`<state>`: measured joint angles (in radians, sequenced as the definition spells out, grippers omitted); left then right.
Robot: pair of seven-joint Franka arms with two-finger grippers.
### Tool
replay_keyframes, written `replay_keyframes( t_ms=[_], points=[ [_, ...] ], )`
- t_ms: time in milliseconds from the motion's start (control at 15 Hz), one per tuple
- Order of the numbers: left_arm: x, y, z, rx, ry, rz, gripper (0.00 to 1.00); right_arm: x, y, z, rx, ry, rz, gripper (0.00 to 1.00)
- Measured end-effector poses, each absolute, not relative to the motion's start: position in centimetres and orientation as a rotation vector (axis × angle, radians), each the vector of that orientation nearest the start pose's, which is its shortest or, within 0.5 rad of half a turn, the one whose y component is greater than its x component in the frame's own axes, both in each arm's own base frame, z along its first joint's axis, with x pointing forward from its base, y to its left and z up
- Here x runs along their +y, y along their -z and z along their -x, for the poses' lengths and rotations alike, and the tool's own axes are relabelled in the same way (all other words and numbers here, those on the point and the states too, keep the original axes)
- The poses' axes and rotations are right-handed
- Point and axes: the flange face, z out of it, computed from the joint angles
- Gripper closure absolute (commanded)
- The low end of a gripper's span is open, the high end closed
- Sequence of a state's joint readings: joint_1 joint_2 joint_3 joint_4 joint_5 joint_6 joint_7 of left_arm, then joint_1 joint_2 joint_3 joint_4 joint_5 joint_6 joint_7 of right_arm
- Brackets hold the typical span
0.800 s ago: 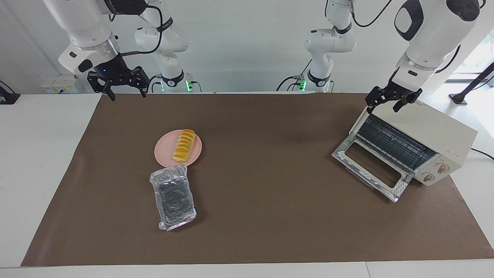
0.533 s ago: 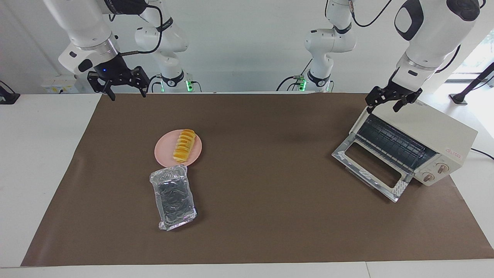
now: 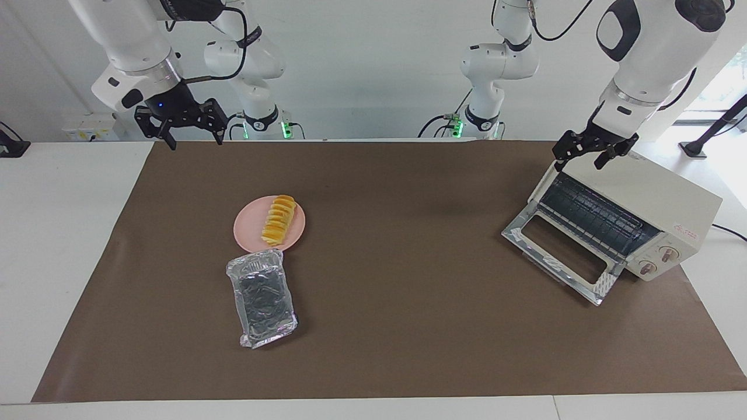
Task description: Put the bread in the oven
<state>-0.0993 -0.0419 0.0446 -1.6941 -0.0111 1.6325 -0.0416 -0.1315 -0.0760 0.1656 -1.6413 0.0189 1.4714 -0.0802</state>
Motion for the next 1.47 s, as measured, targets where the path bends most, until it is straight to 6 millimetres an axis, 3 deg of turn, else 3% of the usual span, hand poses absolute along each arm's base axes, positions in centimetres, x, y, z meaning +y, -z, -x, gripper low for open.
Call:
replay_keyframes(
  t_ms=[133, 267, 467, 667, 1067, 1467],
  points=[
    [-3.0, -59.4, -54.4, 0.019, -0.032, 3.153, 0.00, 4.0, -61.0, -51.3, -0.132, -0.137, 3.136, 0.00],
    [-3.0, -59.4, -54.4, 0.019, -0.032, 3.153, 0.00, 6.6, -58.3, -50.2, -0.062, -0.118, 3.151, 0.00],
    [-3.0, -59.4, -54.4, 0.019, -0.032, 3.153, 0.00, 11.4, -52.3, -48.4, 0.068, -0.103, 3.167, 0.00],
    [-3.0, -59.4, -54.4, 0.019, -0.032, 3.153, 0.00, 14.3, -46.3, -47.0, 0.129, -0.091, 3.169, 0.00],
    [-3.0, -59.4, -54.4, 0.019, -0.032, 3.153, 0.00, 13.9, -37.1, -45.2, 0.142, -0.041, 3.156, 0.00],
    [-3.0, -59.4, -54.4, 0.019, -0.032, 3.153, 0.00, 12.3, -32.8, -45.8, 0.123, 0.013, 3.135, 0.00]
  ],
)
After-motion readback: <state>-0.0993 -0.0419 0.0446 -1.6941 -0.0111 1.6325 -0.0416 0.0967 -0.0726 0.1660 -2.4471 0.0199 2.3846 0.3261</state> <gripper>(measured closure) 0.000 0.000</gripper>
